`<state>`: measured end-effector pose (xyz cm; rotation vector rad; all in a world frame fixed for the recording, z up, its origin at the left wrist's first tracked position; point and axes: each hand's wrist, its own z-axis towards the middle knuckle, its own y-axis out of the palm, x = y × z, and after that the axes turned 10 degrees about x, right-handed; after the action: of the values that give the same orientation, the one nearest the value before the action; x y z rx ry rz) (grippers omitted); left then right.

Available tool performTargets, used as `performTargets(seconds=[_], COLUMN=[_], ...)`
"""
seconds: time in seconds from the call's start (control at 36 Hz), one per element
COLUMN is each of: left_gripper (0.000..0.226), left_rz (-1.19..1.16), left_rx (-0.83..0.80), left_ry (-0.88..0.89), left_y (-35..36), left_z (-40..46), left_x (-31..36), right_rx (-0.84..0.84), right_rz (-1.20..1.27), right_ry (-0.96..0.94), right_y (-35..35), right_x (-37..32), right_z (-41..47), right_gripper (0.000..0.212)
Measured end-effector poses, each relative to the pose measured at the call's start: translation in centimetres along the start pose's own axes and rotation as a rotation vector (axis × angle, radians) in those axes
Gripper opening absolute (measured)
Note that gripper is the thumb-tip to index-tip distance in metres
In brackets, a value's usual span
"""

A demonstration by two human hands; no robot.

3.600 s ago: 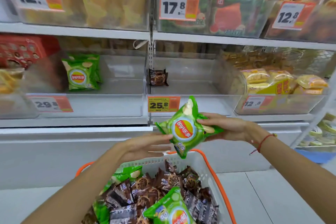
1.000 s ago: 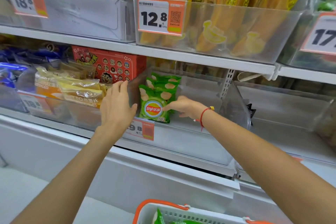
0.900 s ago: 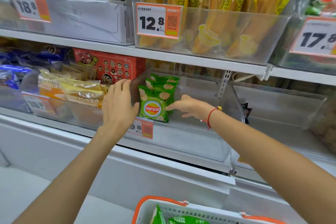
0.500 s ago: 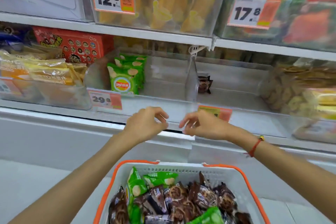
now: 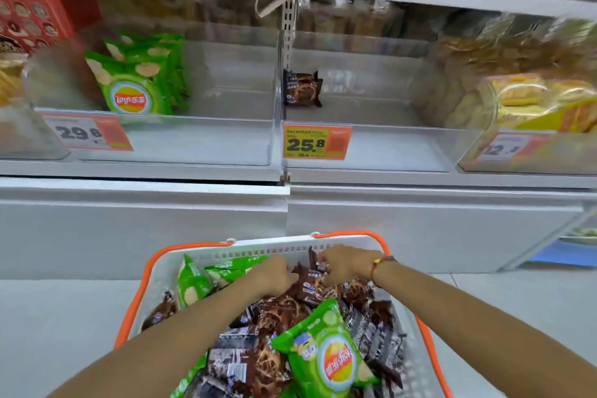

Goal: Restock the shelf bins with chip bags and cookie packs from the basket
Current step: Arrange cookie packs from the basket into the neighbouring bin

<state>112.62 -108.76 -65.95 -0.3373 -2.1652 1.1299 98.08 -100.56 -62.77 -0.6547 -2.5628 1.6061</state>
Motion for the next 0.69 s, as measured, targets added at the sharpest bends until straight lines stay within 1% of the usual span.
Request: performTargets(seconds=[0.06,0.11,0.14,0.19,0.25,0.28,0.31,0.33,0.36,0.39,0.44,0.53,0.58,0.64,0.69], left_gripper=[0.045,0.043,0.040,0.032,0.019,0.026,0.044,0.057,0.063,0.062,0.050,0.011,0.012,0.016,0.018], left_rz=[-0.078,-0.097,-0.103,-0.119,-0.149,-0.168,-0.184,-0.205,-0.230,-0.241,-0.271,-0.391,-0.485,-0.567,-0.657], left_rx=[0.023,0.017,0.021,0.035,0.020,0.006,-0.003,-0.005,0.010,0.021,0.007,-0.084,-0.106,-0.101,-0.114], left_ry=[-0.040,-0.060,-0.064,-0.071,-0.072,-0.084,-0.086,-0.084,-0.069,-0.058,-0.053,-0.011,0.036,0.091,0.104], left_y=[1.4,2.2,2.5,2.8,2.8,2.8,2.7,2.5,2.3,1.9,1.0,-0.9,-2.6,-4.3,-6.3], left_z=[0.7,1.0,1.1,1.3,1.7,1.7,1.9,1.9,2.0,1.9,1.7,1.0,0.1,-0.6,-1.5], left_x=[-0.1,0.1,0.3,0.4,0.5,0.6,0.6,0.6,0.6,0.7,1.0,1.6,2.4,3.0,3.7], right_rx=[-0.029,-0.062,-0.053,0.023,0.082,0.087,0.087,0.090,0.093,0.099,0.113,0.114,0.121,0.167,0.243], right_rz=[0.019,0.043,0.064,0.111,0.179,0.211,0.243,0.279,0.319,0.363,0.418,0.487,0.537,0.561,0.585], right_ry=[0.018,0.034,0.034,0.029,0.033,0.041,0.046,0.047,0.050,0.053,0.052,0.038,0.007,-0.024,-0.045], right_y=[1.8,3.4,4.0,4.4,4.6,4.5,4.2,3.9,3.7,3.3,2.0,-0.8,-3.1,-5.2,-7.2], right_x=[0.7,1.5,1.8,2.1,2.6,2.7,2.8,3.0,3.2,3.4,3.6,3.8,3.9,3.9,3.8], right_z=[0.1,0.1,0.0,-0.2,-0.1,-0.1,-0.2,-0.3,-0.3,-0.3,-0.8,-2.0,-3.1,-4.0,-4.9], right_gripper=[0.045,0.046,0.048,0.051,0.050,0.051,0.051,0.051,0.050,0.048,0.047,0.054,0.046,0.037,0.038])
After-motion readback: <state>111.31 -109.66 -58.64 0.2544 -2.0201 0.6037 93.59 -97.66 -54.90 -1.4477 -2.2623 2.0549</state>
